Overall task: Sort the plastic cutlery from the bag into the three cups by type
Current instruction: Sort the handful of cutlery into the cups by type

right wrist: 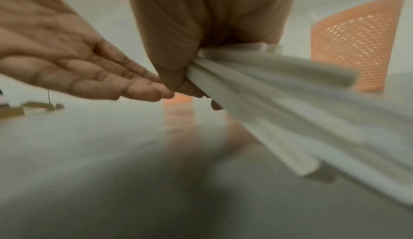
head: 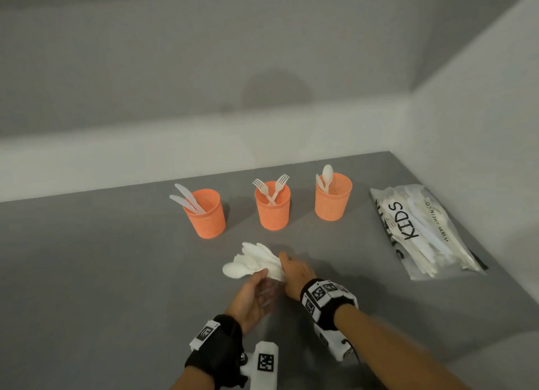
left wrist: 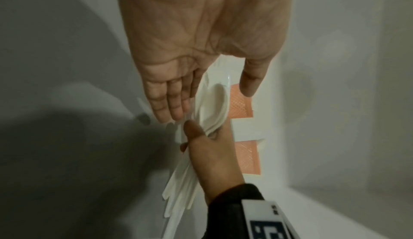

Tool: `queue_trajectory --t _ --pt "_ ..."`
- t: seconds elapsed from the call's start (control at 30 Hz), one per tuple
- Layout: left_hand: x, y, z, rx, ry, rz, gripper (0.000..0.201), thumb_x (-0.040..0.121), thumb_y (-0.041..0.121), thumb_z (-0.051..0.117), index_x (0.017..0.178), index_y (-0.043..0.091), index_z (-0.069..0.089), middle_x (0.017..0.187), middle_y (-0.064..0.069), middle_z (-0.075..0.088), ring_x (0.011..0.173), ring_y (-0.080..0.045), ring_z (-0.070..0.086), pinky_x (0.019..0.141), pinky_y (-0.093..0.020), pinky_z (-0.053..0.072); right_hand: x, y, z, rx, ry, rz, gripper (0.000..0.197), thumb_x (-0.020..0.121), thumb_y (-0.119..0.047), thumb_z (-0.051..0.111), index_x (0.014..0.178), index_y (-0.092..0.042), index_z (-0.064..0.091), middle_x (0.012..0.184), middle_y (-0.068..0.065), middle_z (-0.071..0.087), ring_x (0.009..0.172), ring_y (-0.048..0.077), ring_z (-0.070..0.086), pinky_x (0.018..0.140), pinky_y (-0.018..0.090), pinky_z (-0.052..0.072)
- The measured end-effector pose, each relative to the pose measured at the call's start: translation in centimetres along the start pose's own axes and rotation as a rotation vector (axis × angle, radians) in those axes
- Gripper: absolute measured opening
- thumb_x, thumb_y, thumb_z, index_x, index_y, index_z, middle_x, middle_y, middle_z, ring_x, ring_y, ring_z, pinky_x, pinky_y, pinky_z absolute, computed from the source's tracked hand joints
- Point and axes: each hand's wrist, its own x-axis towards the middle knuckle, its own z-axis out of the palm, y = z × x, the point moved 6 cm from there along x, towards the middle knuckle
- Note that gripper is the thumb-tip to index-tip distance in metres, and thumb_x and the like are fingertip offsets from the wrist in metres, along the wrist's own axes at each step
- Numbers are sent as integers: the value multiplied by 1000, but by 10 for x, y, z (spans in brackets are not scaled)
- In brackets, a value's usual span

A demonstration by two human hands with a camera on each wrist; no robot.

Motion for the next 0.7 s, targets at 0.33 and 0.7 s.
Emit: queue_trajectory --t 0.33,0.7 --pt "12 34 15 -136 38 80 27 97 28 37 92 9 56 105 -14 60 90 -25 60 83 -36 49 7 4 -129 866 398 -136 53 63 -36 52 112 -18 45 99 6 56 85 20 55 73 34 46" --pt "31 33 90 -316 36 -33 58 100 40 28 75 -4 57 54 -17 63 46 -25 63 60 -34 53 8 5 -141 1190 550 -213 52 70 -15 55 119 2 46 90 4 57 75 -2 57 67 11 47"
